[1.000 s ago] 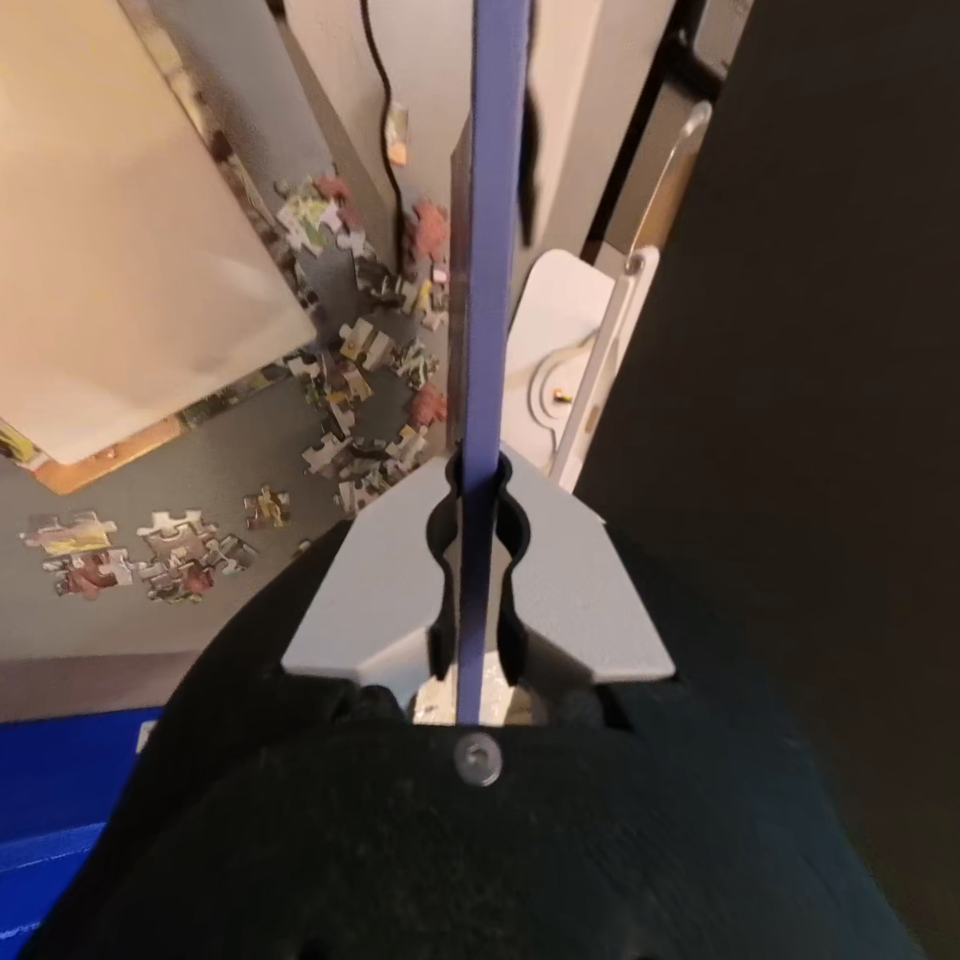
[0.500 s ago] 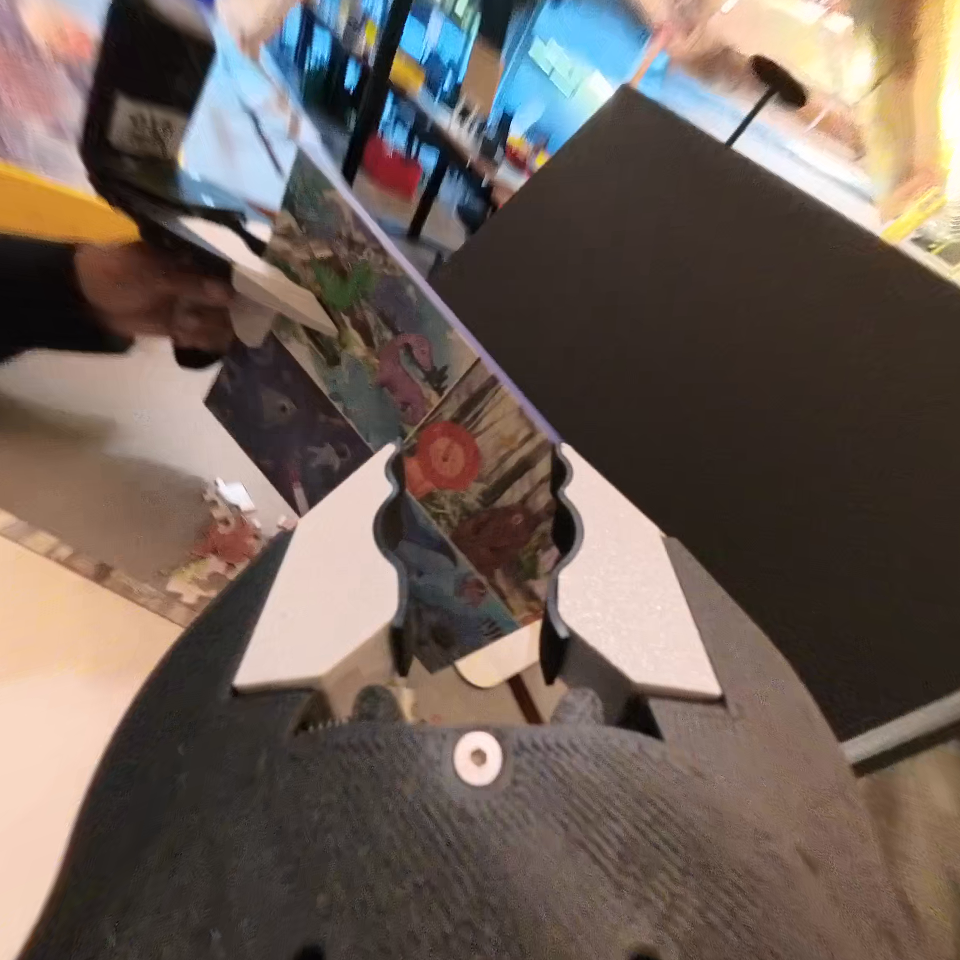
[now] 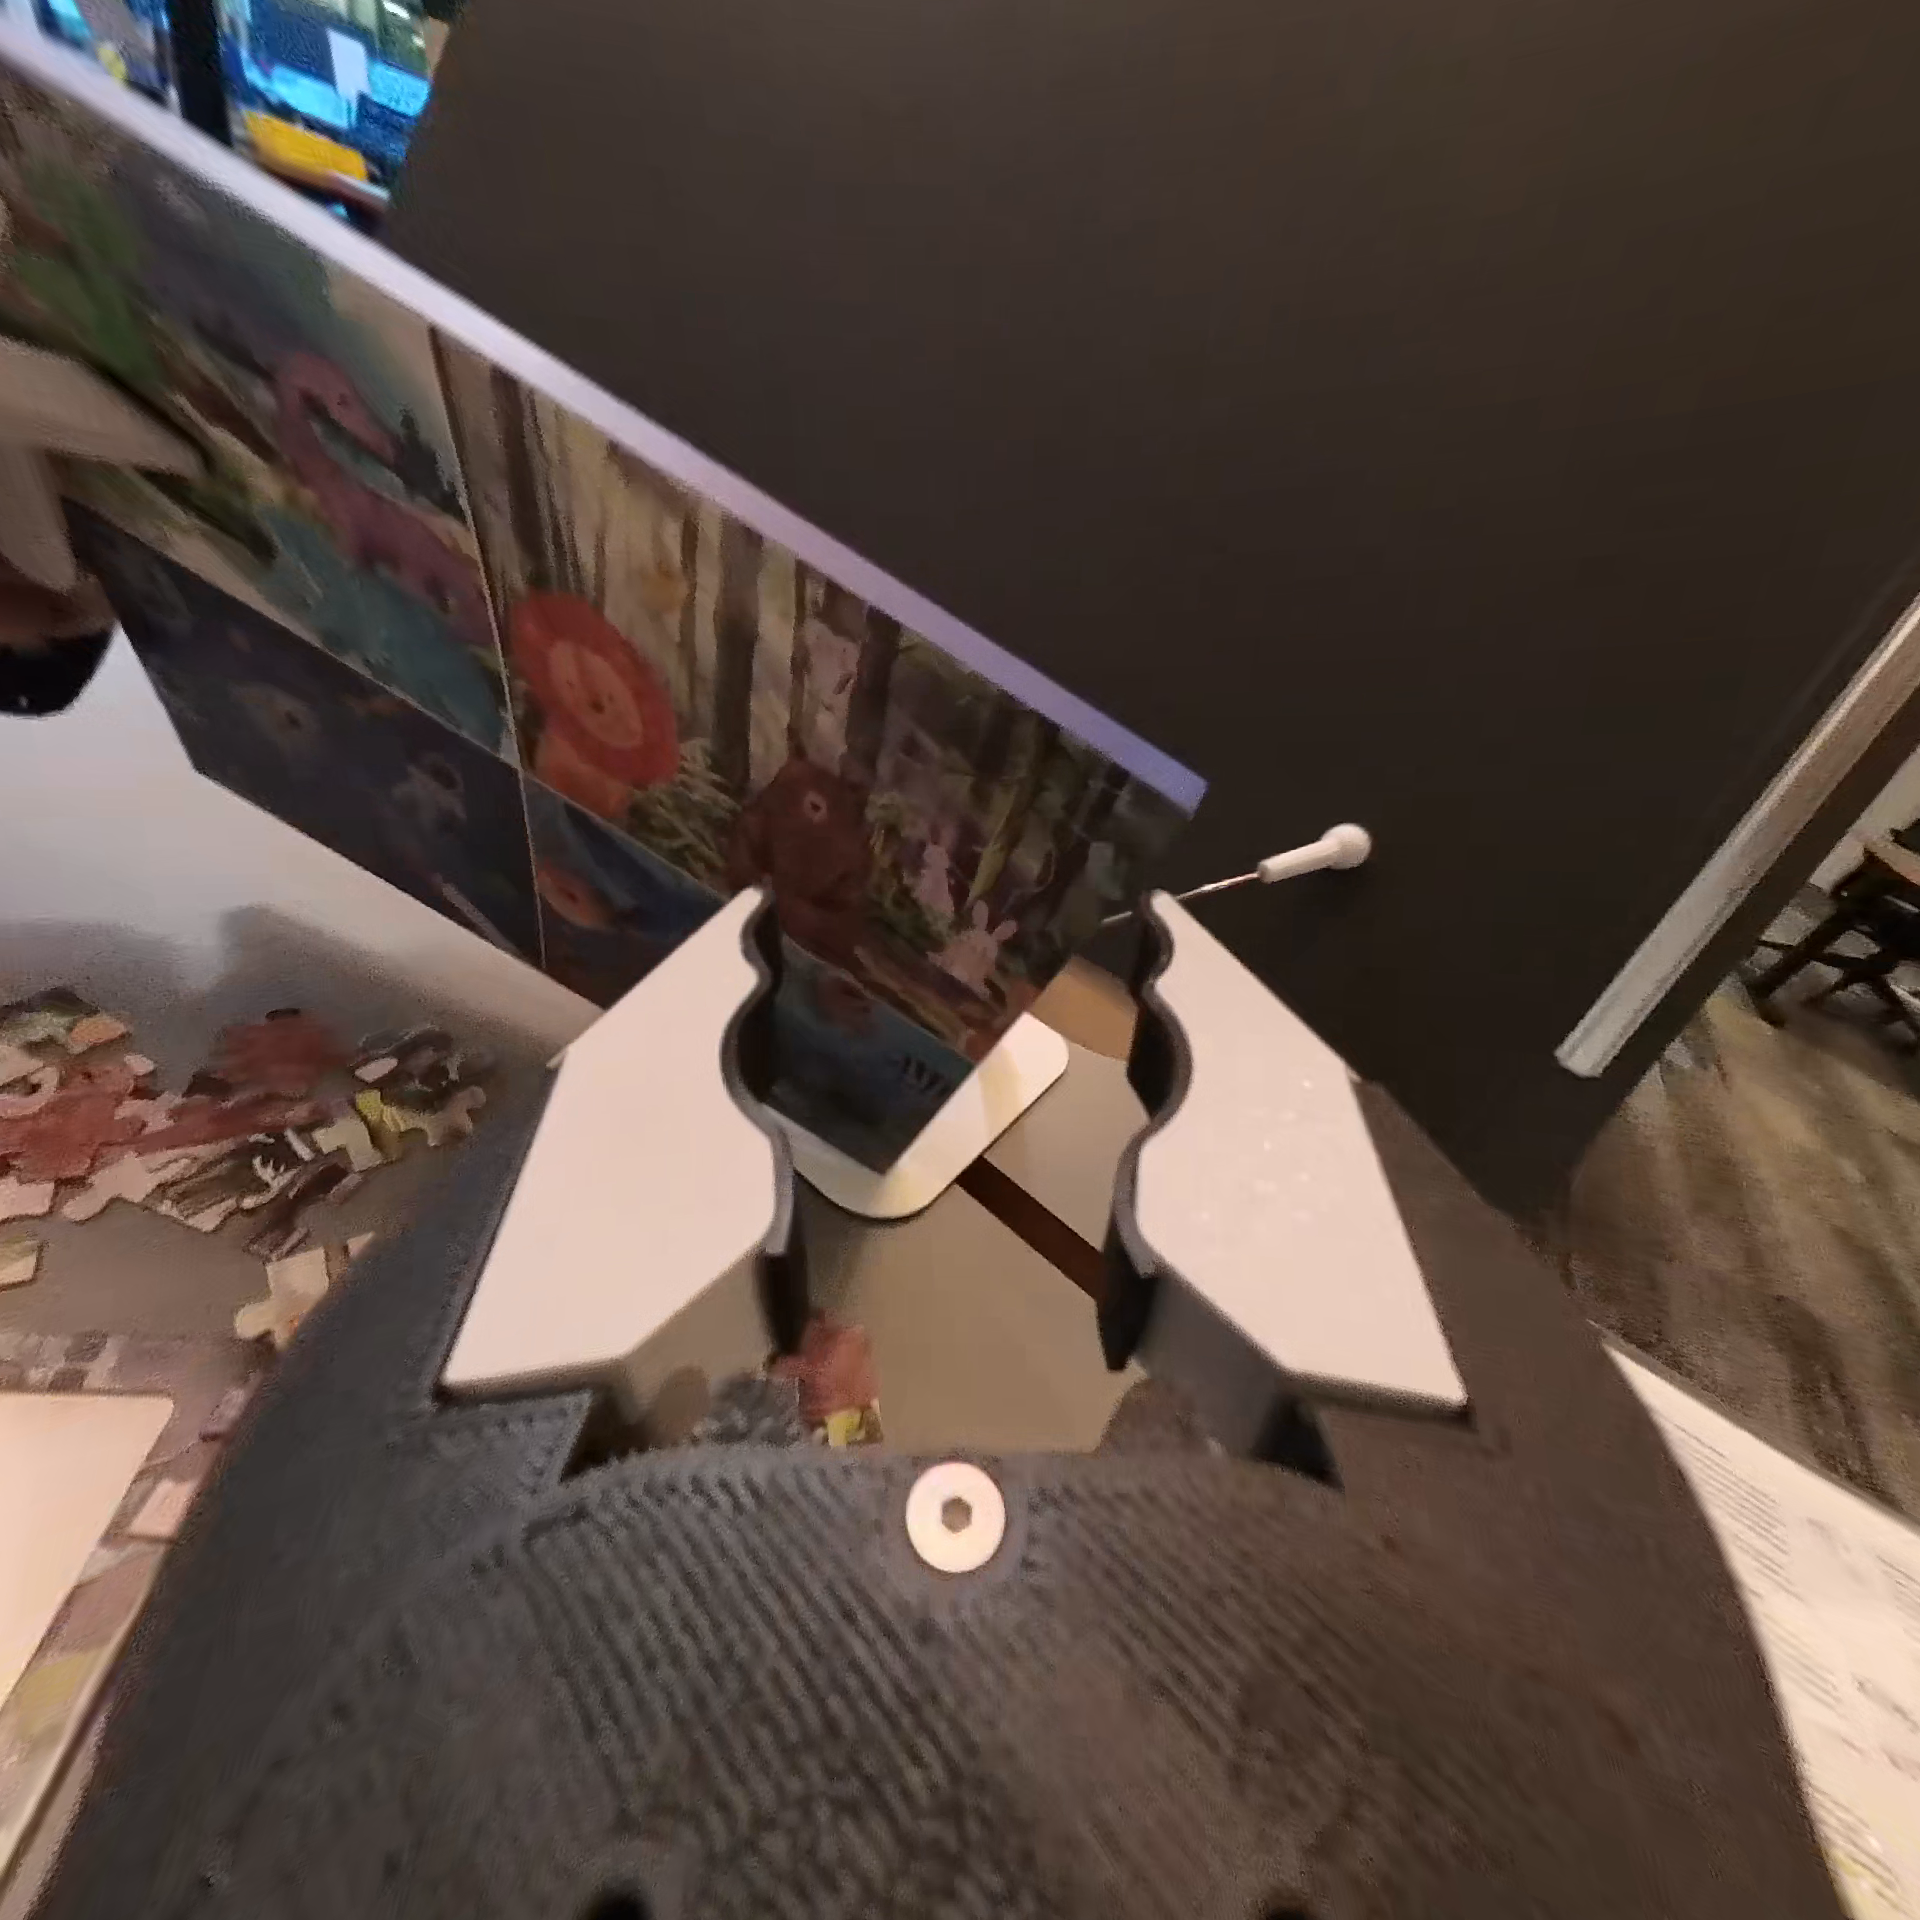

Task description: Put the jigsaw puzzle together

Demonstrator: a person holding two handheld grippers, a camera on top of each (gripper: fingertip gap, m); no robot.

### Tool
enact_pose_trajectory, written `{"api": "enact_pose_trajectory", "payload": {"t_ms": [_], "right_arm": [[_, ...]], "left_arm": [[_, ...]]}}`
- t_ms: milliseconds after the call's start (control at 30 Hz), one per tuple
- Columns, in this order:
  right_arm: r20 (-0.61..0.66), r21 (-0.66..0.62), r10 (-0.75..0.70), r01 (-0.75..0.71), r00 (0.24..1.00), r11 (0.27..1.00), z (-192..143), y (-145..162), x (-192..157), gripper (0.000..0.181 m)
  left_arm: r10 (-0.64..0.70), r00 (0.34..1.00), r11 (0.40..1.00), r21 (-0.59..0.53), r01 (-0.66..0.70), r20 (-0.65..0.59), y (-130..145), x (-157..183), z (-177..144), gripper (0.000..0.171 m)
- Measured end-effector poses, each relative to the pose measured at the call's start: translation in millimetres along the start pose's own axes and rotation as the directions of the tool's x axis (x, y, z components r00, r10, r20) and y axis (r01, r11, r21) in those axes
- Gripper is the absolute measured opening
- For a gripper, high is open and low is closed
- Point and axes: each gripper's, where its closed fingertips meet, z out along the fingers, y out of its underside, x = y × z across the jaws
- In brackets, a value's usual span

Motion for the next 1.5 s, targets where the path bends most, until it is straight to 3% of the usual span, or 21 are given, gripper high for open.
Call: {"api": "enact_pose_trajectory", "payload": {"t_ms": [200, 300, 333, 467, 767, 1067, 1500], "right_arm": [[-0.017, 0.022, -0.035, 0.036, 0.999, 0.999, 2, 1, 7, 0.067], [0.064, 0.042, -0.021, 0.018, 0.998, 0.999, 0, 6, -7, 0.064], [0.086, 0.054, -0.006, 0.001, 0.996, 0.999, -1, 7, -11, 0.067], [0.095, 0.119, 0.045, -0.056, 0.994, 0.991, -11, 5, -9, 0.048], [0.045, 0.108, 0.081, -0.085, 0.996, 0.99, -24, 21, 9, 0.019], [0.136, 0.07, 0.103, -0.114, 0.985, 0.991, -44, 30, 2, 0.014], [0.238, 0.043, 0.158, -0.173, 0.958, 0.984, -81, 22, -13, 0.01]], "left_arm": [[-0.119, 0.986, 0.992, 0.013, 0.122, -0.113, 12, -3, -2, 0.0], [-0.166, 0.972, 0.986, 0.001, 0.168, -0.169, 19, 2, -4, 0.0], [-0.166, 0.972, 0.986, -0.023, 0.165, -0.164, 24, 2, -4, 0.0], [-0.144, 0.979, 0.989, -0.051, 0.138, -0.148, 28, 3, -4, 0.0], [0.007, 0.998, 0.996, -0.087, -0.013, -0.065, 40, 1, 11, 0.001], [-0.047, 0.984, 0.983, -0.181, 0.015, -0.173, 46, 24, 11, 0.0], [-0.148, 0.958, 0.976, -0.191, 0.102, -0.246, 38, 54, 8, 0.0]]}}
